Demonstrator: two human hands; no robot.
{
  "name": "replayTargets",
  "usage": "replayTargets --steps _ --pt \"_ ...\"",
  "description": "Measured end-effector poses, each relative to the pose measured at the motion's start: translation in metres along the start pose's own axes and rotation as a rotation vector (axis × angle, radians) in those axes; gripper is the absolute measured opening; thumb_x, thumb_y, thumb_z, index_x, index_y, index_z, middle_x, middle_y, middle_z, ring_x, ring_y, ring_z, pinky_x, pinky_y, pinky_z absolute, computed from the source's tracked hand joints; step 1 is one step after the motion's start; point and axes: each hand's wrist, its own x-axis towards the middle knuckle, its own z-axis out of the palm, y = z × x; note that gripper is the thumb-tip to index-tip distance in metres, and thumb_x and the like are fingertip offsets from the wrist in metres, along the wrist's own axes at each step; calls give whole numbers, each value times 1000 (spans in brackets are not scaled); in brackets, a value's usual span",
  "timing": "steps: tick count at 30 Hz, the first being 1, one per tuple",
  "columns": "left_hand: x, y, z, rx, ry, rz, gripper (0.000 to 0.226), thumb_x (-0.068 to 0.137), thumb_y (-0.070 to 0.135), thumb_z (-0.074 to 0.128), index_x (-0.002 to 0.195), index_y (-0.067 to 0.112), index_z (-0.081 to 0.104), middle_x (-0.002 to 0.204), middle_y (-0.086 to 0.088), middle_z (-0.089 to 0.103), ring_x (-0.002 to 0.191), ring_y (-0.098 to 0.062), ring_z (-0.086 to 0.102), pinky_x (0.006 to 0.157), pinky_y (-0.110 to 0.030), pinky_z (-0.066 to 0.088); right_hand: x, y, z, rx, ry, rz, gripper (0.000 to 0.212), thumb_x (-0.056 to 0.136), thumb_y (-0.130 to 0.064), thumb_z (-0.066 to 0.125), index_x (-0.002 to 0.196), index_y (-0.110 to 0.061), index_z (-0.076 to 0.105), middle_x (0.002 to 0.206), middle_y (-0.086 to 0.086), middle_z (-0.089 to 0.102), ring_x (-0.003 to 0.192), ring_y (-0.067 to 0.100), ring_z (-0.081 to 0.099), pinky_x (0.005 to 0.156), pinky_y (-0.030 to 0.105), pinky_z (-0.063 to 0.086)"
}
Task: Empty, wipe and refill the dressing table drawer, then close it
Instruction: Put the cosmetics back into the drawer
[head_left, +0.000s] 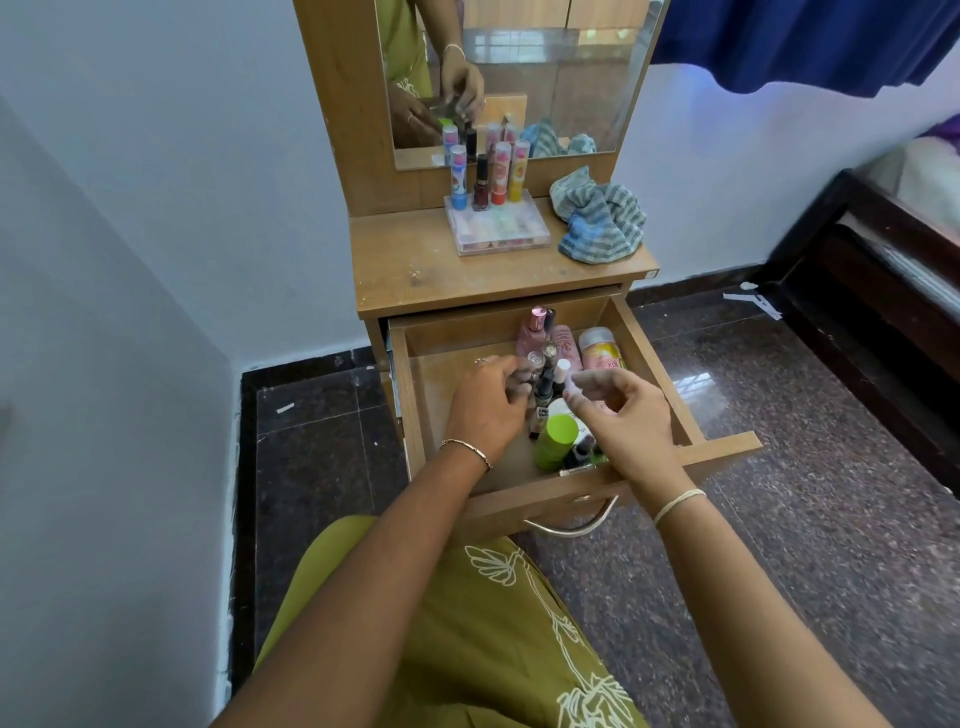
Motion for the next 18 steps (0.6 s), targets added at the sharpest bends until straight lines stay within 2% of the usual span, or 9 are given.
replayTargets --steps 3,6,9,11,12,15,18 --pt "14 13 -12 -83 85 24 23 81 5 64 98 20 68 89 3 68 72 -8 61 70 -19 52 18 -14 9 63 36 -6 9 79 -23 75 87 -24 71 83 -6 71 76 7 66 80 39 57" --pt "42 27 -30 -99 178 71 24 81 5 63 102 16 68 88 1 68 74 -9 62 75 -24 53 46 -38 20 99 48 -59 8 81 -18 72 87 -23 70 82 -6 72 77 9 67 80 37 57" --pt "82 41 -53 12 246 106 31 84 9 62 114 15 64 104 -4 65 92 -17 60 84 -34 53 84 -69 28 96 79 -157 10 84 -16 67 92 -22 68 85 -5 70 77 7 64 77 29 55" --pt "112 48 -69 100 279 132 41 85 10 62 125 19 57 120 -6 55 103 -18 56 91 -29 50 113 -90 32 -20 121 -275 15 86 -17 64 99 -20 68 95 -6 68 80 2 59 76 20 48" --pt "126 51 -76 149 287 145 46 85 8 62 129 19 53 126 -7 50 108 -18 53 95 -27 46 126 -99 34 -89 145 -330 18 86 -16 62 103 -20 69 99 -6 67 85 3 58 77 19 47" --pt "164 52 -96 276 294 155 54 84 0 60 135 15 48 130 -8 45 116 -21 49 95 -19 37 163 -126 41 -354 178 -529 28 88 -8 56 111 -18 69 110 0 66 100 17 57 87 31 46" --pt "187 47 -108 375 311 132 57 83 1 61 136 15 47 127 -7 47 113 -22 49 94 -21 38 189 -137 50 -823 139 -770 43 89 -5 47 126 -21 61 130 -2 60 118 23 49 93 33 38"
